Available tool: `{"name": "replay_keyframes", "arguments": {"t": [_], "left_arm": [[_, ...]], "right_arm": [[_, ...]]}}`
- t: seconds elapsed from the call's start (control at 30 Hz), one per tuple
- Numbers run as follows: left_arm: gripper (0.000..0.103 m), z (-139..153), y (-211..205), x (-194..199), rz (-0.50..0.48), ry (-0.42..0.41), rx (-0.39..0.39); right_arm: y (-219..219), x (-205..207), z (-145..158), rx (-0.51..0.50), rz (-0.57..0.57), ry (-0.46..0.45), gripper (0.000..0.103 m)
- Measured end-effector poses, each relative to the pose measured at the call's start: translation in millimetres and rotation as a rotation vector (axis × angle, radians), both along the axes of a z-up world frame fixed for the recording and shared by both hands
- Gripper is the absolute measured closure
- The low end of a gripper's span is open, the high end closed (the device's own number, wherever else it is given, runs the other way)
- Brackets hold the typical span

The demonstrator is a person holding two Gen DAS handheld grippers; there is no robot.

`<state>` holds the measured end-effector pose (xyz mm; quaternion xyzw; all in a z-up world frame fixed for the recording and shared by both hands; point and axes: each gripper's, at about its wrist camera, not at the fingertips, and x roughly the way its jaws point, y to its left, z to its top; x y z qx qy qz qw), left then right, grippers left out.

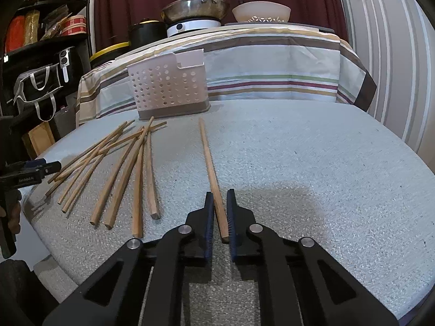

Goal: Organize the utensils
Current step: 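Lower the left tool to a single chopstick and close its fingers on it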

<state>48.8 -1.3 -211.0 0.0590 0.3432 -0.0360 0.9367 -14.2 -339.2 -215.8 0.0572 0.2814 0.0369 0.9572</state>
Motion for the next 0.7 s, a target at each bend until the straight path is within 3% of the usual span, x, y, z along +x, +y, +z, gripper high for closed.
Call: {"name": "replay_keyframes", "arguments": {"t": [0.1, 0.23, 0.33, 0.5, 0.6, 0.7], "left_arm": [[0.029, -2, 2, -1, 0.001, -0.002, -0.007], [0.043, -5, 7, -2, 0.002, -0.013, -0.023], [0.047, -10, 8, -4, -0.012, -0.022, -0.030], [0.050, -15, 0, -11, -0.032, -0.070, 0.036], [0.056, -16, -3, -14, -0.045, -0.094, 0.045], [0.068, -17, -6, -16, -0.079, -0.098, 0.040]], "right_arm": [[4, 1, 0, -0.009, 0.008, 0.001, 0.093], [7, 1, -1, -0.012, 0.013, 0.001, 0.093], [7, 0, -2, -0.007, 0.016, 0.001, 0.093], [5, -1, -4, 0.013, 0.010, -0.009, 0.088], [6, -3, -4, 0.004, 0.011, -0.016, 0.085], [6, -4, -4, 0.009, 0.009, -0.021, 0.085]]}}
